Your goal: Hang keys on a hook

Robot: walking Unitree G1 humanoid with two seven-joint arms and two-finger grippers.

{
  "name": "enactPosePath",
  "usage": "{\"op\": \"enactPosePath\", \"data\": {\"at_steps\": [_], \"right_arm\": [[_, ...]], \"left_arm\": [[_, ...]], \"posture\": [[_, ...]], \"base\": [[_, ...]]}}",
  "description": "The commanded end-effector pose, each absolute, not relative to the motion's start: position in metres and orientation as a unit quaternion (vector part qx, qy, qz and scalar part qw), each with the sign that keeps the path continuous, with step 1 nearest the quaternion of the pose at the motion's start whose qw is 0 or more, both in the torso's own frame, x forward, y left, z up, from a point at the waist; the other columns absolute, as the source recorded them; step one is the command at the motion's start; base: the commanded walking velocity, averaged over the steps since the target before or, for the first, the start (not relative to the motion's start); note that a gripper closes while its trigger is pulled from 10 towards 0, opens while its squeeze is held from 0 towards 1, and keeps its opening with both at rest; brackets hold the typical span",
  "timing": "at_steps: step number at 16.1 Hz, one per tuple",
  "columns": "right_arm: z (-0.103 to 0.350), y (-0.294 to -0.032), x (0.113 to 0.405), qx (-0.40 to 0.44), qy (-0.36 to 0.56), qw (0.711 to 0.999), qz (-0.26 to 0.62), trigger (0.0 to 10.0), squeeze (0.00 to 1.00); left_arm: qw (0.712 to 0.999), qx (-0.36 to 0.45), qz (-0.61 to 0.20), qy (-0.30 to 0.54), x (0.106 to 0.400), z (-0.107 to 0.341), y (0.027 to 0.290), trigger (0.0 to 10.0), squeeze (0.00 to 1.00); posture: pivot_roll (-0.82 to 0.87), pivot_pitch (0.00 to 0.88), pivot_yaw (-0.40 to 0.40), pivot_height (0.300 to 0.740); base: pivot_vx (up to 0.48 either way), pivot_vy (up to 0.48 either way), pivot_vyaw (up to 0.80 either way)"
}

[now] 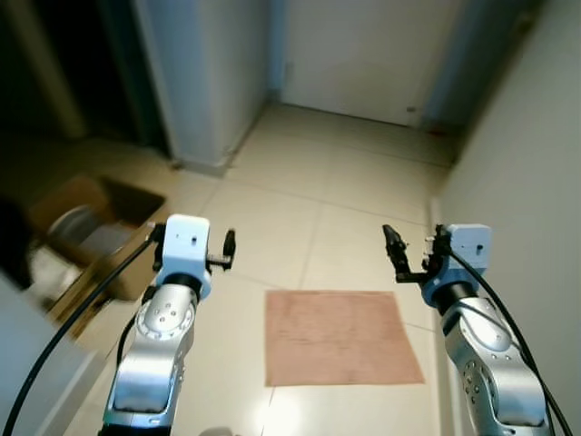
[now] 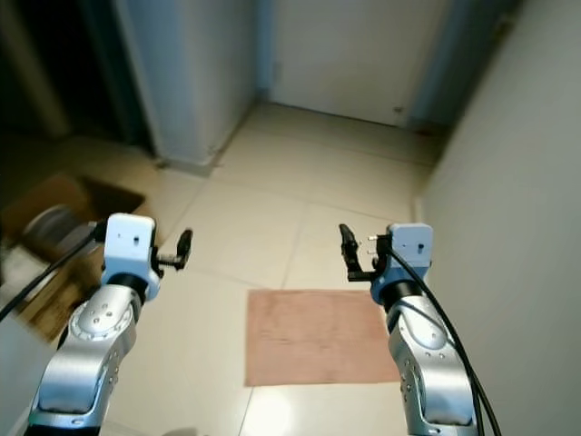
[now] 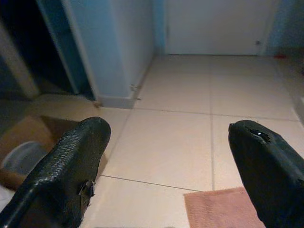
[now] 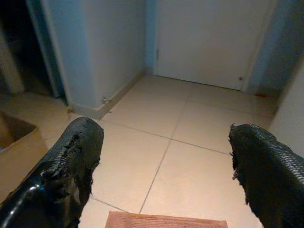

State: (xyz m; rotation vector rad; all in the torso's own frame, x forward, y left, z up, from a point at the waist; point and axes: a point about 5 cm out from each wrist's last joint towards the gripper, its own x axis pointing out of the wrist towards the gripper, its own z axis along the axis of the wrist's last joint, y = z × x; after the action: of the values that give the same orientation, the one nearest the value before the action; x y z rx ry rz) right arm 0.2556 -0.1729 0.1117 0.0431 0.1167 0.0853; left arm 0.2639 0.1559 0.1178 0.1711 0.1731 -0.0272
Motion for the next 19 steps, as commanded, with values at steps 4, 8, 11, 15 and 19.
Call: {"op": "enactPosePath", "data": {"at_steps": [4, 8, 11, 15, 19], "right_arm": [[0.114, -0.170, 0.258, 0.024, 0.051, 0.997, 0.043, 10.0, 1.00], [0.118, -0.174, 0.259, 0.042, 0.035, 0.998, 0.017, 10.0, 1.00], [0.112, -0.176, 0.255, 0.033, 0.047, 0.998, 0.006, 10.0, 1.00], [0.105, -0.177, 0.252, 0.024, 0.059, 0.998, -0.005, 10.0, 1.00], [0.099, -0.185, 0.251, -0.024, 0.079, 0.996, -0.026, 10.0, 1.00]], "left_arm": [[0.992, 0.098, -0.030, 0.073, 0.269, 0.122, 0.151, 10.0, 0.00], [0.994, 0.090, -0.032, 0.056, 0.272, 0.129, 0.152, 10.0, 0.00], [0.993, 0.101, -0.033, 0.054, 0.271, 0.129, 0.154, 10.0, 0.00], [0.991, 0.126, 0.001, 0.046, 0.275, 0.129, 0.160, 10.0, 0.00], [0.992, 0.117, 0.011, 0.051, 0.276, 0.124, 0.160, 10.0, 0.45]], "posture": [[-0.01, 0.000, -0.017, 0.740], [-0.01, 0.000, -0.004, 0.740], [-0.01, 0.000, 0.009, 0.740], [-0.01, 0.000, 0.025, 0.740], [-0.01, 0.000, 0.016, 0.740]], "base": [[0.000, 0.000, 0.80], [0.000, 0.000, 0.80], [0.000, 0.000, 0.80], [0.000, 0.000, 0.80], [0.000, 0.000, 0.80]]}}
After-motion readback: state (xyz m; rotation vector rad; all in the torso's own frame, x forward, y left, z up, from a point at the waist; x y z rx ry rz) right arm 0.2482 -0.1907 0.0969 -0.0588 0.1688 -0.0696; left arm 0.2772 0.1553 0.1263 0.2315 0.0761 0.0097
